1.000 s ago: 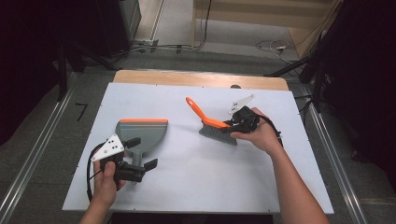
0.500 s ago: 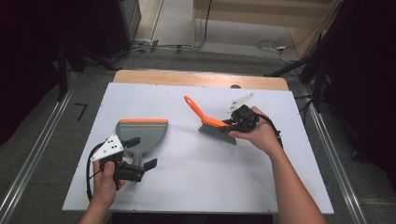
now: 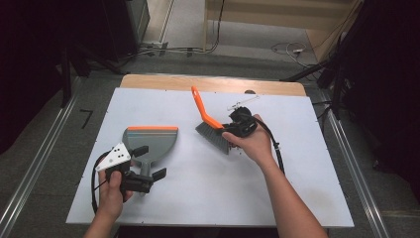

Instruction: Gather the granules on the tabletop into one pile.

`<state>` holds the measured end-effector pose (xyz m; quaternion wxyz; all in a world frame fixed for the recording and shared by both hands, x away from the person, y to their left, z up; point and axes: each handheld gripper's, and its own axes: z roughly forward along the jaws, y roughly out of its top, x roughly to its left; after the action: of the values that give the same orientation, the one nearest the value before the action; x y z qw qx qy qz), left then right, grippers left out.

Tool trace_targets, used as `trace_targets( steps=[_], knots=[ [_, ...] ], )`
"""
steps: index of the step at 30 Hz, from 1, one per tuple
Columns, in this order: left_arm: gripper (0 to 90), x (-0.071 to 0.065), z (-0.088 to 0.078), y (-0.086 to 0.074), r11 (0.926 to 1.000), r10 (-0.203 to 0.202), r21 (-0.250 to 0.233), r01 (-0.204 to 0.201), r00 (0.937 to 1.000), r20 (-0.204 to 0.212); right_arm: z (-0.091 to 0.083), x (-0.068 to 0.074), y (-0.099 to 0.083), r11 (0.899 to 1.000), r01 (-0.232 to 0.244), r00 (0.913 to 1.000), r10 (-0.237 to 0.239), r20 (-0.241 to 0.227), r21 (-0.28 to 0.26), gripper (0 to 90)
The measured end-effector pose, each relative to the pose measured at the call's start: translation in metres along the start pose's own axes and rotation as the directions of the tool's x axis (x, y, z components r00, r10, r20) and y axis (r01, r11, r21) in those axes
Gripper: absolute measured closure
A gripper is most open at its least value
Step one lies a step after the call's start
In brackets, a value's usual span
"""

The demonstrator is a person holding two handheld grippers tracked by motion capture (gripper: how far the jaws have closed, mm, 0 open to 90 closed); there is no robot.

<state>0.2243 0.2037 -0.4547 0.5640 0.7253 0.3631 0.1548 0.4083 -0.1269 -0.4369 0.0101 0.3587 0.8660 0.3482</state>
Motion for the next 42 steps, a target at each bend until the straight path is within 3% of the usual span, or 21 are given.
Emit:
trace_targets(
  steps=[3,5,9,16,22,26,28,31,35,37,40,42],
  knots=[
    [0.0,0.0,0.0,0.0,1.0,0.0,0.002,0.0,1.0,0.001,0.011,-0.005,-0.004,0.998,-0.063,0.9978,0.063,0.022,0.021,68.7],
    [0.0,0.0,0.0,0.0,1.0,0.0,0.002,0.0,1.0,0.002,0.01,-0.011,-0.008,0.994,-0.109,0.9937,0.109,0.027,0.01,68.7],
    [0.0,0.0,0.0,0.0,1.0,0.0,0.003,0.0,1.0,0.005,0.001,-0.023,-0.015,0.988,-0.153,0.9867,0.153,0.057,-0.003,68.7],
    [0.0,-0.002,0.002,0.0,1.0,0.002,0.005,-0.002,1.0,0.004,-0.015,-0.035,-0.025,0.985,-0.168,0.9797,0.17,0.107,-0.021,68.7],
    [0.0,-0.002,0.002,0.0,1.0,0.001,0.005,-0.001,1.0,0.003,-0.036,-0.04,-0.03,0.977,-0.188,0.9808,0.192,0.033,-0.099,68.7],
    [0.0,-0.001,0.001,0.0,1.0,0.0,0.003,0.0,1.0,0.003,-0.056,-0.045,-0.031,0.967,-0.202,0.9744,0.215,0.067,-0.158,68.7],
    [0.0,-0.001,0.0,0.001,1.0,0.002,0.002,-0.002,1.0,0.002,-0.063,-0.05,-0.034,0.962,-0.207,0.9661,0.229,0.119,-0.177,68.7],
    [0.0,-0.001,0.0,0.001,1.0,0.0,0.0,0.0,1.0,0.001,-0.066,-0.057,-0.039,0.957,-0.221,0.9433,0.259,0.208,-0.189,68.7],
    [0.0,-0.001,0.001,0.001,1.0,0.002,0.001,-0.002,1.0,0.003,-0.057,-0.057,-0.043,0.976,-0.156,0.8999,0.202,0.386,-0.149,68.7],
    [0.0,-0.002,0.001,0.001,1.0,0.0,0.001,0.0,1.0,0.005,-0.047,-0.055,-0.043,0.987,-0.118,0.8855,0.155,0.438,-0.11,68.7],
    [0.0,-0.001,0.001,0.001,1.0,0.0,0.005,0.0,1.0,0.004,-0.036,-0.048,-0.043,0.994,-0.071,0.876,0.104,0.471,-0.087,68.7],
    [0.0,-0.001,0.001,0.0,1.0,-0.002,0.005,0.002,1.0,0.004,-0.034,-0.045,-0.042,0.994,-0.069,0.8833,0.101,0.458,-0.086,68.8]
  ],
)
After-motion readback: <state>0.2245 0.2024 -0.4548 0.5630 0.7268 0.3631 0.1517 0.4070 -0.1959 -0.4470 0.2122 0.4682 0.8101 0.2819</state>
